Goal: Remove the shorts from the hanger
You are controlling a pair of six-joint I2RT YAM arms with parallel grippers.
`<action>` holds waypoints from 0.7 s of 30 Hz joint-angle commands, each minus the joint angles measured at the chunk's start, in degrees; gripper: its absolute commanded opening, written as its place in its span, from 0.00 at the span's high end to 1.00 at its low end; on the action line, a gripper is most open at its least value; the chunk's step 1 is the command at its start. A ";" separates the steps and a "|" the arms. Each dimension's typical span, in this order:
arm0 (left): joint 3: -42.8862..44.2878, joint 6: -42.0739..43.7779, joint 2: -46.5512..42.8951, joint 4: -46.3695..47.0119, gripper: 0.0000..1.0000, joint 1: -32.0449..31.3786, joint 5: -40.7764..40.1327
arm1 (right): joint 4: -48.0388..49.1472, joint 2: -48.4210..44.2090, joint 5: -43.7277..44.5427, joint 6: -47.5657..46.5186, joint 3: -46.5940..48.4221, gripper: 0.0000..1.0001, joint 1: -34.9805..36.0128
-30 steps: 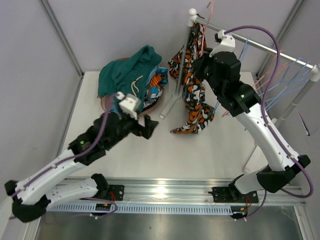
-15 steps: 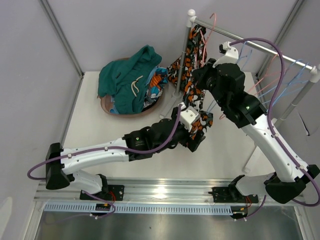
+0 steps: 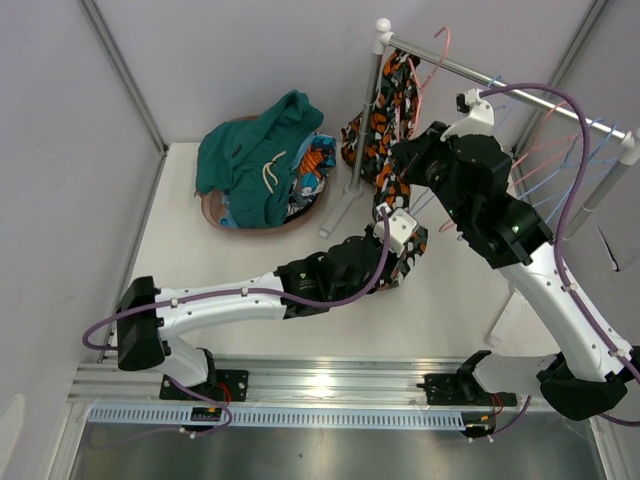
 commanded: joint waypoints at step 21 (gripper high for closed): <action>-20.32 -15.98 -16.39 -7.80 1.00 -30.66 -22.74 | 3.80 -3.22 2.73 -1.53 0.66 1.00 0.35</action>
